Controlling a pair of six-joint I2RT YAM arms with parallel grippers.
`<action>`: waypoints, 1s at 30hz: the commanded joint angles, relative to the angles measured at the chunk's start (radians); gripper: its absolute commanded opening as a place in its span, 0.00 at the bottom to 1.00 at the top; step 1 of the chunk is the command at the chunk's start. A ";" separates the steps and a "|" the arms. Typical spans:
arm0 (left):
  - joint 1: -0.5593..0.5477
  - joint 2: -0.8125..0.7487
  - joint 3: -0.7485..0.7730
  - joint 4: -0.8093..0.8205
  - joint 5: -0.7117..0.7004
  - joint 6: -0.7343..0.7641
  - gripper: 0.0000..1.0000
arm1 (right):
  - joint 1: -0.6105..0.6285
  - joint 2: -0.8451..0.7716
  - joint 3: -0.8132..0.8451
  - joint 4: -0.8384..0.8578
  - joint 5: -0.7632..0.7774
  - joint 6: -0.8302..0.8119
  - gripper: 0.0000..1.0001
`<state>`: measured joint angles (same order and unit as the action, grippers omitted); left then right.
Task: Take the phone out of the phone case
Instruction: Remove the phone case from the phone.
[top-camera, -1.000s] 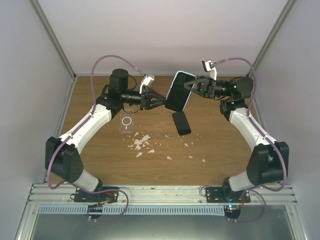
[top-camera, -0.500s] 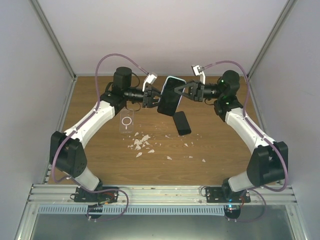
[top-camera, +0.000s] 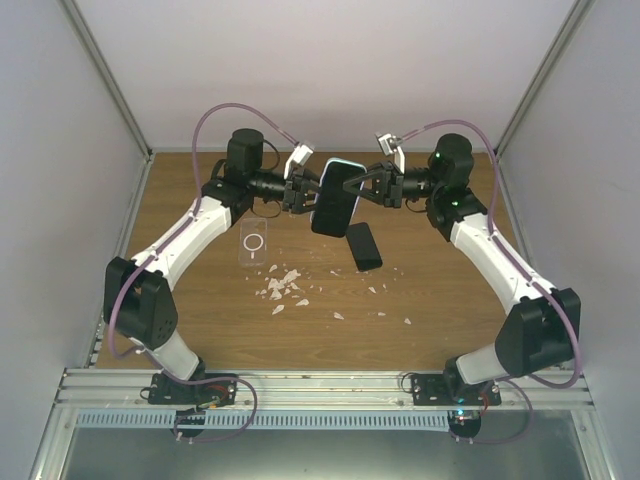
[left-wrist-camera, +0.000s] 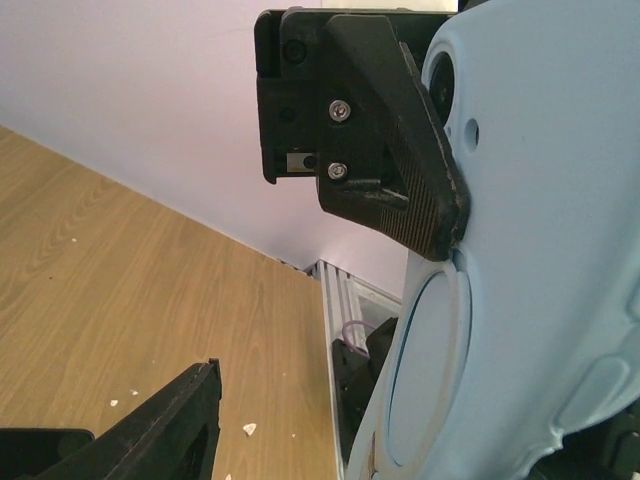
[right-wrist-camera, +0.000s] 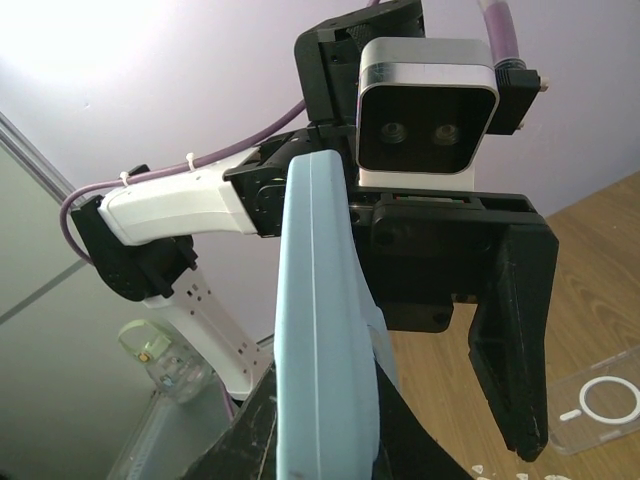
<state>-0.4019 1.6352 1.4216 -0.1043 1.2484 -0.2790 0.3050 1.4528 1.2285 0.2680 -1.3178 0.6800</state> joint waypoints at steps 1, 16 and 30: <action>-0.005 -0.027 0.017 0.167 -0.090 -0.057 0.56 | 0.063 0.026 0.026 -0.103 -0.125 -0.025 0.00; 0.000 -0.068 -0.160 0.198 -0.076 -0.069 0.46 | -0.082 0.035 0.038 0.258 -0.120 0.322 0.00; -0.025 -0.036 -0.210 0.398 -0.034 -0.347 0.14 | -0.083 0.108 0.055 0.005 -0.070 0.127 0.00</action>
<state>-0.4294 1.5814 1.2381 0.1738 1.2156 -0.5106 0.2337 1.5318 1.2278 0.3977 -1.4128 0.9161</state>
